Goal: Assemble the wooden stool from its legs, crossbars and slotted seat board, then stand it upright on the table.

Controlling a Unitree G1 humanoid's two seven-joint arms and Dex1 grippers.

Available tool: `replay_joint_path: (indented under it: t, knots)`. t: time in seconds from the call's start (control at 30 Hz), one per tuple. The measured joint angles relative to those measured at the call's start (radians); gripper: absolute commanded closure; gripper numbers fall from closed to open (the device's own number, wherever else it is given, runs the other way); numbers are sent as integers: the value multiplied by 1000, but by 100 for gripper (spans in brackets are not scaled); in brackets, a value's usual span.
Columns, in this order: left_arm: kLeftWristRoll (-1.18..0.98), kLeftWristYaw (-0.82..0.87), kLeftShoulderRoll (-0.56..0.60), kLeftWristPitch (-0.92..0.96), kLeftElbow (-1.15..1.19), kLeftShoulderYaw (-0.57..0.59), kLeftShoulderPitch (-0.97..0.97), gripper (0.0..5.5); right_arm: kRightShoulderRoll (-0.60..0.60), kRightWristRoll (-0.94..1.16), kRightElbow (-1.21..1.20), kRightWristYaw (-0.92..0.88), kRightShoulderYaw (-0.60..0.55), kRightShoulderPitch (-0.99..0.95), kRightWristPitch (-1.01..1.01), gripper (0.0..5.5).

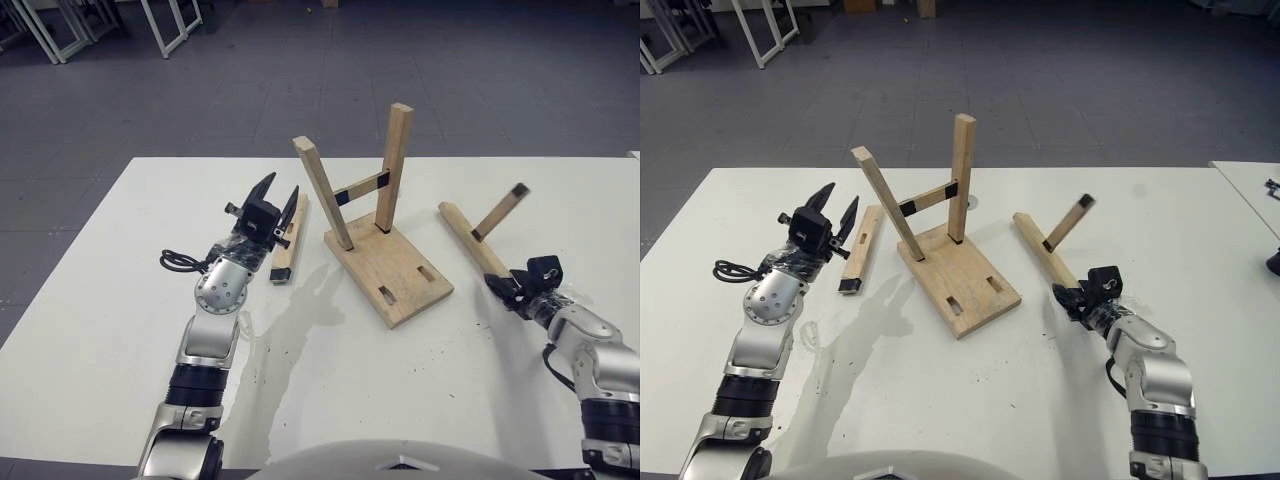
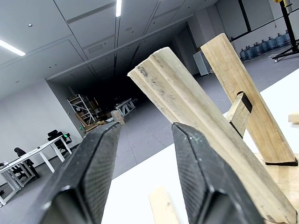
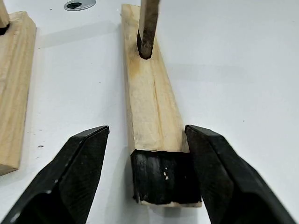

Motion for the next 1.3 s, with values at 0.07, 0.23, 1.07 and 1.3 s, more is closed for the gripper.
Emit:
replay_joint_path:
  t: [0.07,0.23,1.07,1.3]
  knots:
    - [0,0,-1,2,1,0,1,347,4,-39,95,-15,28,-42,-57,249]
    - [0,0,-8,5,1,-1,3,347,23,-70,178,-25,65,-105,-114,273]
    - [-998,259,-169,743,-318,307,-347,301,62,-65,-268,-172,4,-310,-211,448]
    - [-1660,510,-223,973,-354,244,-351,185,84,20,-436,7,166,-475,-290,448]
